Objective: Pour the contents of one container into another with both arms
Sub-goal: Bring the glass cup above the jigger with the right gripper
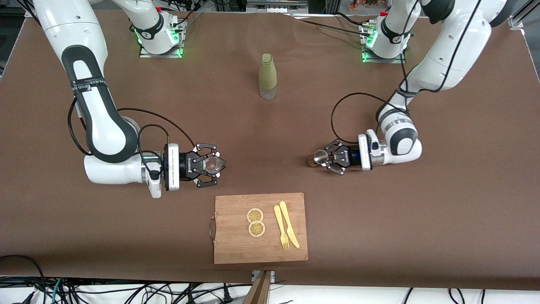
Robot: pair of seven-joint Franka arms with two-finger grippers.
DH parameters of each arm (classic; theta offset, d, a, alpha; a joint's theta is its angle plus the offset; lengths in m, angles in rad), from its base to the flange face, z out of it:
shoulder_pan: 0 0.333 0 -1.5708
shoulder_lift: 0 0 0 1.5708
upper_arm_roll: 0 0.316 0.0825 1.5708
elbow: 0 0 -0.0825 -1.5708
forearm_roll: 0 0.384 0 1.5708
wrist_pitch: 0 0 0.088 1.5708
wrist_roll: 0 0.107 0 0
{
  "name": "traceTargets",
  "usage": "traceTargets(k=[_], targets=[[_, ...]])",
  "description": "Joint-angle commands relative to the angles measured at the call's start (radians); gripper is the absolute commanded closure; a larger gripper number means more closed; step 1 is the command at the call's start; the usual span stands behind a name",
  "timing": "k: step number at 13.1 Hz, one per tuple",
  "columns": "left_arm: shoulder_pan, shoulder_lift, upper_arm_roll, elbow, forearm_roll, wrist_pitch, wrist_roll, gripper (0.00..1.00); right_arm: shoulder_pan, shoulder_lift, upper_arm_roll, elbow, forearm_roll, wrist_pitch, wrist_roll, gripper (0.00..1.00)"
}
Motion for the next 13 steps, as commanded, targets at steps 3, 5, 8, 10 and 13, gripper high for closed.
traceTargets(k=[3, 5, 8, 10, 13], targets=[[-0.132, -0.009, 0.009, -0.008, -0.187, 0.107, 0.06, 1.0, -0.007, -0.019, 0.001, -0.012, 0.011, -0.02, 0.013, 0.96], [-0.175, -0.01, 0.009, -0.003, -0.259, 0.15, 0.066, 1.0, -0.007, -0.019, 0.001, -0.012, 0.011, -0.02, 0.013, 0.96], [-0.226, -0.007, 0.009, 0.01, -0.374, 0.164, 0.077, 1.0, -0.009, -0.019, -0.001, -0.012, 0.009, -0.022, 0.013, 0.96], [-0.255, -0.006, 0.007, 0.036, -0.446, 0.224, 0.099, 1.0, -0.009, -0.019, 0.001, -0.012, 0.009, -0.022, 0.011, 0.96], [-0.292, 0.011, -0.002, 0.076, -0.512, 0.268, 0.12, 1.0, -0.009, -0.019, -0.001, -0.012, 0.009, -0.022, 0.01, 0.96]])
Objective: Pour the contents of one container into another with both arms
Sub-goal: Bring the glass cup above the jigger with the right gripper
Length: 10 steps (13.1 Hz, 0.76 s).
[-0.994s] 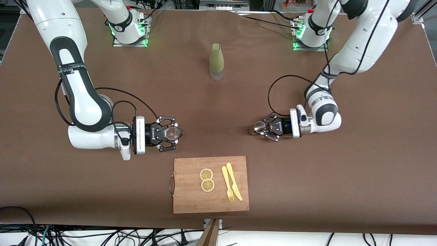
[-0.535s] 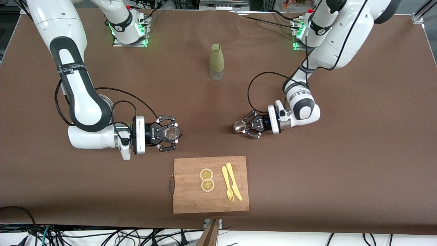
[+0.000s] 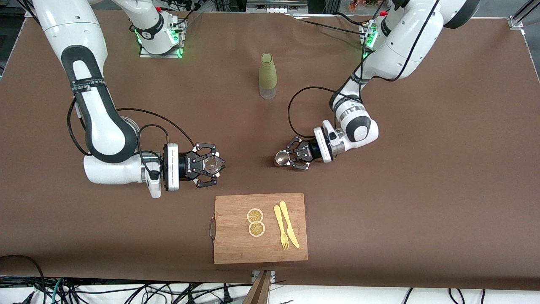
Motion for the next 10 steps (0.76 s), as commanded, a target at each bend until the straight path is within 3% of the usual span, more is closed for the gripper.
traceTargets(k=[1, 6, 8, 10], targets=[[-0.034, 0.011, -0.009, 0.048, -0.074, 0.068, 0.039, 1.0, -0.008, -0.019, 0.001, -0.012, 0.008, -0.019, 0.008, 0.96], [-0.129, 0.079, -0.012, 0.156, -0.304, 0.144, 0.197, 1.0, -0.001, -0.039, 0.005, -0.015, -0.014, -0.015, 0.005, 0.96], [-0.167, 0.108, -0.007, 0.178, -0.417, 0.152, 0.286, 1.0, 0.001, -0.043, 0.006, -0.015, -0.054, -0.015, 0.003, 0.96], [-0.189, 0.114, -0.006, 0.178, -0.454, 0.152, 0.306, 1.0, 0.001, -0.046, 0.006, -0.015, -0.101, -0.013, 0.003, 0.96]])
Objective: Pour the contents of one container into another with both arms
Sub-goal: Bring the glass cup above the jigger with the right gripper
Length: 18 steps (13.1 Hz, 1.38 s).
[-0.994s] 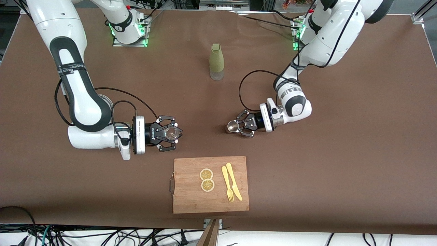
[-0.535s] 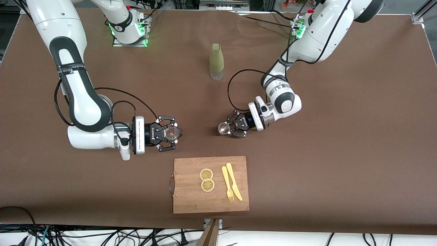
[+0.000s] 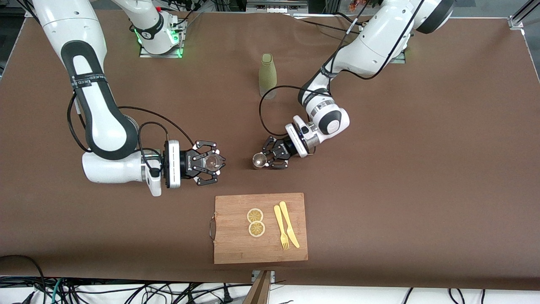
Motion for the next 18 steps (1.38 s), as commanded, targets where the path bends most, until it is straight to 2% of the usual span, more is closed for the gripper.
traceTargets(k=[1, 4, 9, 13, 18], targets=[[-0.04, 0.036, 0.01, 0.041, -0.12, 0.014, 0.154, 1.0, 0.002, -0.026, 0.003, -0.019, -0.06, -0.003, 0.005, 0.96], [-0.079, 0.075, 0.029, 0.084, -0.179, 0.013, 0.158, 1.0, 0.037, -0.024, 0.003, -0.028, -0.109, 0.041, 0.004, 0.96], [-0.079, 0.072, 0.03, 0.084, -0.254, 0.016, 0.223, 1.0, 0.072, -0.024, 0.002, -0.052, -0.186, 0.09, 0.004, 0.96], [-0.079, 0.072, 0.03, 0.075, -0.255, 0.016, 0.239, 1.0, 0.105, -0.024, 0.002, -0.068, -0.186, 0.155, 0.008, 0.96], [-0.077, 0.065, 0.029, 0.065, -0.269, 0.016, 0.415, 1.0, 0.135, -0.013, 0.002, -0.068, -0.188, 0.216, 0.01, 0.96]])
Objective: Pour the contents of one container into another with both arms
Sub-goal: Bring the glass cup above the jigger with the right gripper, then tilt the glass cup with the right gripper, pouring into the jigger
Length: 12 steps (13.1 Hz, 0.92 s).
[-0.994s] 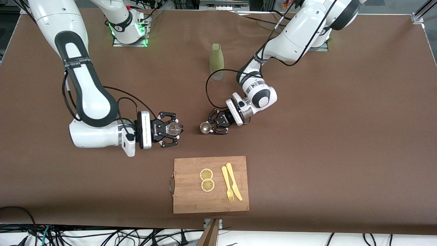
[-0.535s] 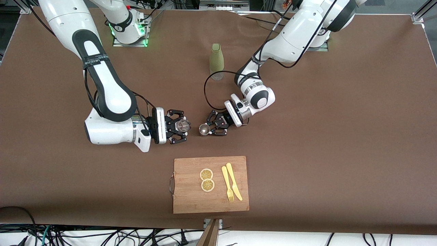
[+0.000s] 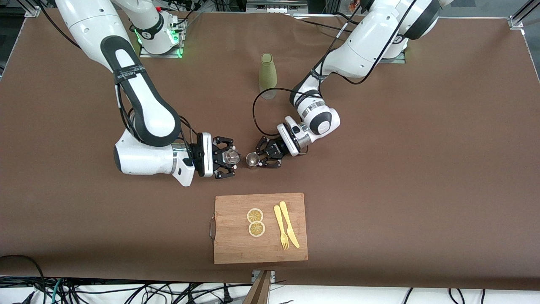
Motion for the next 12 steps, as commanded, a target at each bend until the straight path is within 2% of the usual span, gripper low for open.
traceTargets(k=[1, 5, 12], targets=[[-0.013, 0.001, -0.008, 0.002, -0.206, 0.015, 0.37, 1.0, 0.016, -0.012, 0.0, -0.013, -0.019, 0.03, 0.01, 0.96], [-0.013, -0.007, -0.008, 0.004, -0.209, 0.038, 0.398, 1.0, 0.028, -0.002, 0.0, -0.015, -0.054, 0.085, 0.01, 0.96], [-0.01, -0.036, -0.015, 0.005, -0.213, 0.11, 0.416, 1.0, 0.058, 0.013, -0.001, -0.02, -0.059, 0.145, 0.011, 0.96]])
